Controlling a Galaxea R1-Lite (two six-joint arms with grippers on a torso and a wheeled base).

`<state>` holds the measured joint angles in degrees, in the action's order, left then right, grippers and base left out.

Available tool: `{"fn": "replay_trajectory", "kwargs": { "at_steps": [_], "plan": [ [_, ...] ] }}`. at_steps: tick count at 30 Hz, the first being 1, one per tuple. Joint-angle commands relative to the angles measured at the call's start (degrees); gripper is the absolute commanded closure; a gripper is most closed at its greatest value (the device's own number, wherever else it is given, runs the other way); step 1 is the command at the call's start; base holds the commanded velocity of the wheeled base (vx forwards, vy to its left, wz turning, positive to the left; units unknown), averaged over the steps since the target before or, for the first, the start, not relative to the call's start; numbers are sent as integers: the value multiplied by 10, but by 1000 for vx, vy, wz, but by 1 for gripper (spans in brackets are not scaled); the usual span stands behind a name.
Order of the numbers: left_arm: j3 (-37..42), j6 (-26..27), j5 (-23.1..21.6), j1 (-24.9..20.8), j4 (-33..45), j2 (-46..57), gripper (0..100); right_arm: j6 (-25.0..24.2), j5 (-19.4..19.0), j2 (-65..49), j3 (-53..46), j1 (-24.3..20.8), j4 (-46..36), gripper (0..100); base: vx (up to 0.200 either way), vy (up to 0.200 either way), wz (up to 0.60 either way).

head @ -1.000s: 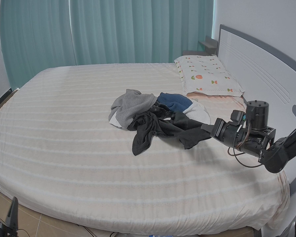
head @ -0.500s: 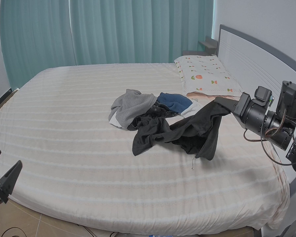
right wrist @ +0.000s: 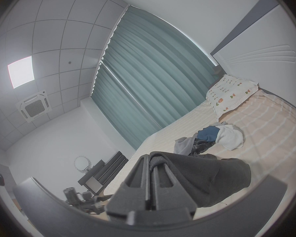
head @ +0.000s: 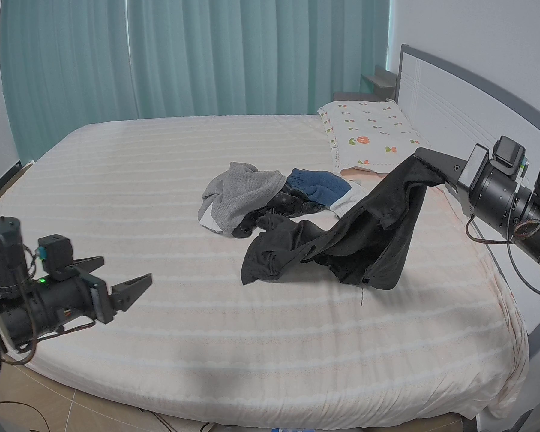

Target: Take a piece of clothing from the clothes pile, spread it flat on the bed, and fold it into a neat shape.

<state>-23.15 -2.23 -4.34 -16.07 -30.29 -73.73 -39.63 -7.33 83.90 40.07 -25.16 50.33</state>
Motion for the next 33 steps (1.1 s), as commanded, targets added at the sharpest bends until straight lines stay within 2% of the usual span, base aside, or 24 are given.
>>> {"fn": "replay_trajectory", "kwargs": {
  "at_steps": [1, 12, 24, 33],
  "plan": [
    [-82, -74, 87, -118, -205, -381, 0, -1, 1, -36, -3, -7, 5, 100, 0, 0, 0],
    [-239, -79, 107, -159, -216, -578, 0, -1, 0, -40, 3, -19, -3, 100, 0, 0, 0],
    [-386, -80, 113, -167, -213, -683, 0, 0, 1, -46, -3, -25, -10, 100, 0, 0, 0],
    [-505, -80, 144, -167, -211, -762, 0, 0, 0, -44, -4, -23, -10, 100, 0, 0, 0]
  ]
}}
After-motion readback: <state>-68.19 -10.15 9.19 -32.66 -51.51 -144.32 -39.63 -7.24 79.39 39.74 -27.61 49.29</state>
